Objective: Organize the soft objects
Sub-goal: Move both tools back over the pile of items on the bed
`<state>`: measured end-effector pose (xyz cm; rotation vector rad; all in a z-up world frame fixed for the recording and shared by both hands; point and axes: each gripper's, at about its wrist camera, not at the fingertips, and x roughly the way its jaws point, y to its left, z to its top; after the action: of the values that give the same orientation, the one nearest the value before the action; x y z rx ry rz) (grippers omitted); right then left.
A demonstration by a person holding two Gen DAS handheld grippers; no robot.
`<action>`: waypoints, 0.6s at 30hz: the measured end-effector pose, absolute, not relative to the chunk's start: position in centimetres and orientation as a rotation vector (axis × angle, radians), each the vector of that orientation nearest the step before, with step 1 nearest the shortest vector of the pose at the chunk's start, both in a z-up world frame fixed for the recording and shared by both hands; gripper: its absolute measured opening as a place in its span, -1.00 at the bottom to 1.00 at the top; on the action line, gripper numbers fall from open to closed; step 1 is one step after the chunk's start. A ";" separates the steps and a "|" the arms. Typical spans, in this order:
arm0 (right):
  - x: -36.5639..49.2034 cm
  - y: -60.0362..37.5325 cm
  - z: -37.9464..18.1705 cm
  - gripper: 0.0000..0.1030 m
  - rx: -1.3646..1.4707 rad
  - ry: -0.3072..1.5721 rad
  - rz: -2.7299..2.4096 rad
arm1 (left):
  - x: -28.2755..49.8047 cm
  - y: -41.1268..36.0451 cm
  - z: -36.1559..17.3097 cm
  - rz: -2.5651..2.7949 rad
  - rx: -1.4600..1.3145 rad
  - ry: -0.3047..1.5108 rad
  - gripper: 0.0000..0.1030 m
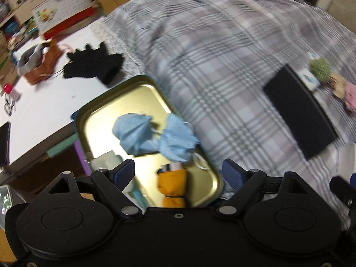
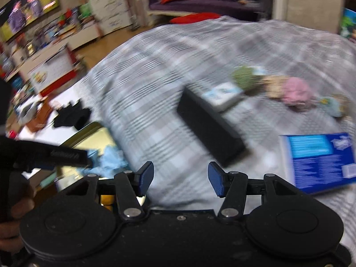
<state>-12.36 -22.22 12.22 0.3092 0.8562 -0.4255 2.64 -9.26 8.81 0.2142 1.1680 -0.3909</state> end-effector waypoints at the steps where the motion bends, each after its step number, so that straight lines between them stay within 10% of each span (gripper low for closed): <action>1: -13.2 -23.3 12.5 0.05 0.317 0.845 -0.456 | 2.0 -10.0 9.2 -0.416 0.224 1.164 0.59; 18: -27.6 -41.9 11.3 0.08 0.506 0.752 -0.975 | -7.7 -24.5 13.3 -0.760 0.419 1.075 0.61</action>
<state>-27.61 -41.92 11.35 0.5057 0.7522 -0.9749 -7.71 -24.49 13.29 0.4191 1.0754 -0.7600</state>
